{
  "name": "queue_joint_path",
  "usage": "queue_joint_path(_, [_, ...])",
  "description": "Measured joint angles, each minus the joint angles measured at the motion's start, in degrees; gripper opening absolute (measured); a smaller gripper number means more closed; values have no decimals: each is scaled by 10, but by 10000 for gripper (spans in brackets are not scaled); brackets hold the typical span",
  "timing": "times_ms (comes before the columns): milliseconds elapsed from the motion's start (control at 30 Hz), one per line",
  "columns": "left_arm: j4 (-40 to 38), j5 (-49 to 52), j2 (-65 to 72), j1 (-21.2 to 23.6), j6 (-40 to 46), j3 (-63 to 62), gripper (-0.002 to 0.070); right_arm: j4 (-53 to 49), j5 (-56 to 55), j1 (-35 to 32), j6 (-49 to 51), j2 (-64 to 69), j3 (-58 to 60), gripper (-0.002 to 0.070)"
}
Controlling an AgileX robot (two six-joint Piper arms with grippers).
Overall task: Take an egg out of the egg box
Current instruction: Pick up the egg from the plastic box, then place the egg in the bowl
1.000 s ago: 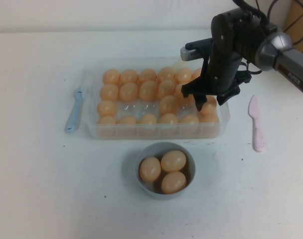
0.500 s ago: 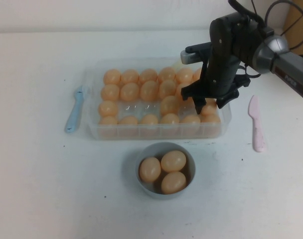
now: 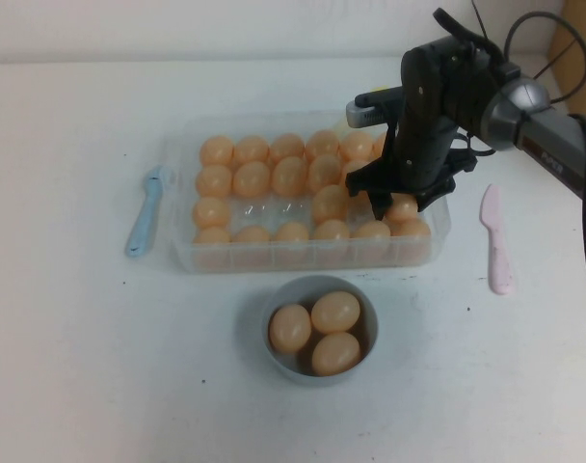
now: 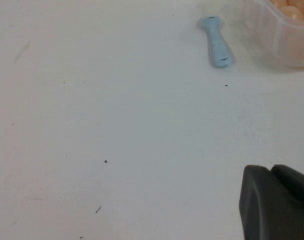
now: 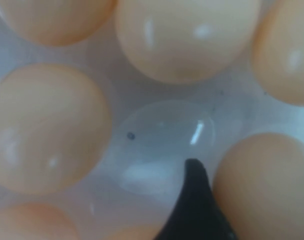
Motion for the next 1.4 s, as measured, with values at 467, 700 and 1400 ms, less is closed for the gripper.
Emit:
queue_joint_path(467, [0,0,0,0,0,0,-4,-2,12,0,-13,13,-26,365])
queue_joint_path(700, [0,0,0,0,0,0,-5,-13,30,0,-13,15,-94,364])
queue_joint_path(1400, [0,0,0,0,0,0,-4,41,34,135,-132,-182,169,364])
